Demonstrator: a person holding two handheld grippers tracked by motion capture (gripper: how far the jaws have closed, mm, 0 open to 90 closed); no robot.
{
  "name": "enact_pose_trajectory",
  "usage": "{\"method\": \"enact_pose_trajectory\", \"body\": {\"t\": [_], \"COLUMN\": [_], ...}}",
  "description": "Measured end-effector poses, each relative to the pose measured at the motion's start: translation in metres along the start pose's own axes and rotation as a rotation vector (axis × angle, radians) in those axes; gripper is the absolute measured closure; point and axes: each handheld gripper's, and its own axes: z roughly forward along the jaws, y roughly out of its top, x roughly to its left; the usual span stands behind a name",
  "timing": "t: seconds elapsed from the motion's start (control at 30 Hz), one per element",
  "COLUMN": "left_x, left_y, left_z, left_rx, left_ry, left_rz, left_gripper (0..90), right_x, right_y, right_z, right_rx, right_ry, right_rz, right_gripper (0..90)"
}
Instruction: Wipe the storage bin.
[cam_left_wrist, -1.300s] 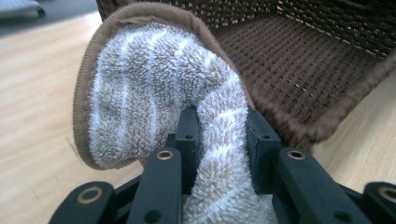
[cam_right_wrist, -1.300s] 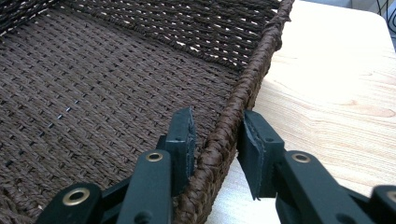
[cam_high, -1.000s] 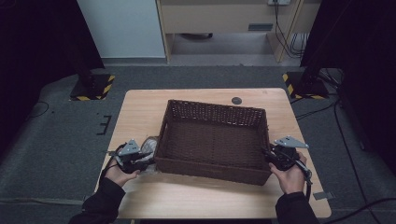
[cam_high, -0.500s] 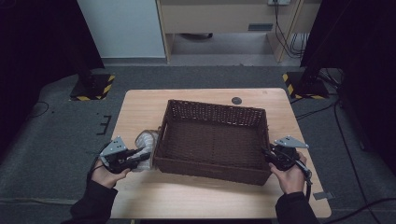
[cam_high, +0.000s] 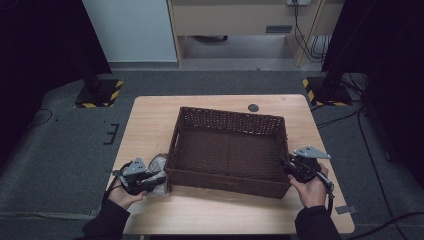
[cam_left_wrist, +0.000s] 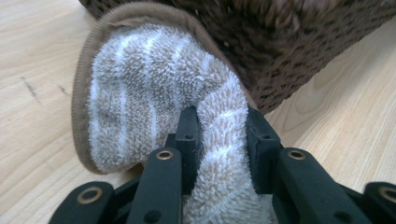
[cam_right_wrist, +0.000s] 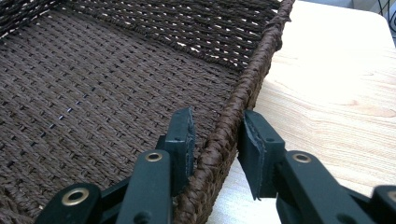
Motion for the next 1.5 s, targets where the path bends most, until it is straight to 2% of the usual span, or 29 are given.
{"method": "enact_pose_trajectory", "body": {"t": [0.17, 0.33, 0.5, 0.57, 0.67, 0.73, 0.9, 1.07, 1.17, 1.3, 1.43, 1.5], "left_x": [-0.001, -0.008, -0.013, -0.013, -0.018, -0.017, -0.009, 0.001, 0.007, 0.019, 0.037, 0.042], "left_y": [0.011, 0.019, 0.011, 0.005, -0.003, -0.004, -0.001, 0.011, 0.019, 0.024, 0.019, 0.015], "left_z": [-0.027, -0.042, -0.027, -0.018, -0.004, -0.001, -0.012, -0.027, -0.029, -0.021, -0.014, -0.013], "left_rx": [-0.089, -0.142, -0.087, -0.050, 0.017, 0.032, -0.007, -0.060, -0.059, -0.039, -0.016, -0.006], "left_ry": [0.018, 0.029, 0.051, 0.040, 0.043, 0.048, 0.084, 0.148, 0.181, 0.241, 0.284, 0.299], "left_rz": [-0.015, -0.024, -0.035, -0.044, -0.027, -0.030, -0.079, -0.109, -0.114, -0.136, -0.189, -0.203], "left_gripper": [69.5, 69.5, 69.7, 69.7, 69.7, 69.7, 69.8, 69.8, 69.7, 69.7, 69.6, 69.6], "right_x": [0.000, 0.000, 0.000, 0.000, 0.000, 0.000, 0.000, 0.000, 0.000, 0.000, -0.001, -0.001], "right_y": [0.000, 0.000, 0.000, 0.000, 0.000, 0.000, 0.000, 0.000, 0.000, 0.000, 0.000, 0.000], "right_z": [0.000, 0.000, 0.000, 0.000, 0.000, 0.000, 0.000, 0.000, 0.000, 0.000, 0.000, 0.000], "right_rx": [0.002, 0.002, 0.003, 0.001, 0.002, 0.002, 0.003, 0.004, 0.005, 0.004, 0.000, 0.002], "right_ry": [0.000, -0.002, -0.001, -0.001, 0.000, 0.000, 0.001, 0.001, 0.003, 0.004, 0.006, 0.008], "right_rz": [-0.001, -0.003, -0.002, -0.001, 0.001, -0.001, -0.001, -0.004, -0.005, -0.003, 0.000, -0.002], "right_gripper": [66.3, 66.3, 66.3, 66.3, 66.3, 66.3, 66.2, 66.1, 65.8, 65.7, 65.5, 65.3]}}
